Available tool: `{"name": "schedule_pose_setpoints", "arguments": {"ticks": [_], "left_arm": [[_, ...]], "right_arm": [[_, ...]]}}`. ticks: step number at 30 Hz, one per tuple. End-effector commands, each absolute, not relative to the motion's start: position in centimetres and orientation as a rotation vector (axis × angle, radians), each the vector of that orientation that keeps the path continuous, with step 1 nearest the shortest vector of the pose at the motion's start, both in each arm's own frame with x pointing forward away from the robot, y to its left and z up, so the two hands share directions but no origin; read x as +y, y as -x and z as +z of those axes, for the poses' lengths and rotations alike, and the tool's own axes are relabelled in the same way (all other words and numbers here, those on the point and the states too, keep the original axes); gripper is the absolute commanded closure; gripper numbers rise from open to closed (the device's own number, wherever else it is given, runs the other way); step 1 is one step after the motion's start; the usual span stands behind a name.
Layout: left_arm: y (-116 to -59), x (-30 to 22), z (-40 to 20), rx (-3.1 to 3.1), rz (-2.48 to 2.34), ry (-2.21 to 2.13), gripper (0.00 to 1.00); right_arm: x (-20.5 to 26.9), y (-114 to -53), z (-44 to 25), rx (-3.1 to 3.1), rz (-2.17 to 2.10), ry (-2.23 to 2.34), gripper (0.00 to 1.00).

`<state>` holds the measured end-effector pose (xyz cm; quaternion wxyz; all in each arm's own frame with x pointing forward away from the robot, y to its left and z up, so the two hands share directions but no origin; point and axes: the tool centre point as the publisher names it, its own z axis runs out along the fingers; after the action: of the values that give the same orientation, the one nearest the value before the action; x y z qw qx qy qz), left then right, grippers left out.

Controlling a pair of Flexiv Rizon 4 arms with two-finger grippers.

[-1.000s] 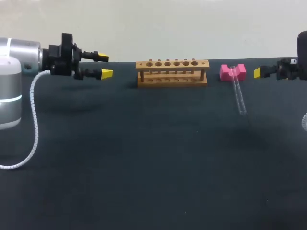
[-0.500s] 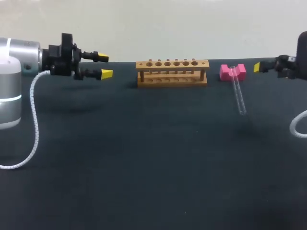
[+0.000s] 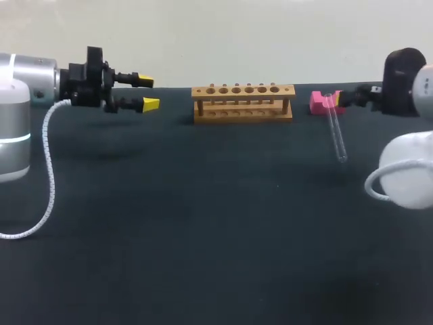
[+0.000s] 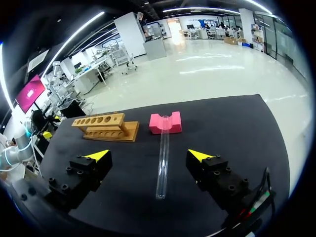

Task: Grasp the test tube, adjust it, and insert it.

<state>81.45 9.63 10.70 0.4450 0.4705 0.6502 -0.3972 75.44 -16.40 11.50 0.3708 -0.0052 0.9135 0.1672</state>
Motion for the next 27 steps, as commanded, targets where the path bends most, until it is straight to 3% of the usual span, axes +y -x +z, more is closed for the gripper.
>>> {"name": "schedule_pose_setpoints", "arguments": {"ticks": [1, 27], "left_arm": [[-81.3, 9.7, 10.6, 1.606, -0.982, -1.163, 0.00], [-81.3, 9.7, 10.6, 1.606, -0.982, -1.163, 0.00]], "right_arm": [[-16.2, -75.6, 11.8, 2.390, 0.130, -0.107, 0.00], [-14.8, -78.9, 7.6, 2.172, 0.212, -0.121, 0.00]]}}
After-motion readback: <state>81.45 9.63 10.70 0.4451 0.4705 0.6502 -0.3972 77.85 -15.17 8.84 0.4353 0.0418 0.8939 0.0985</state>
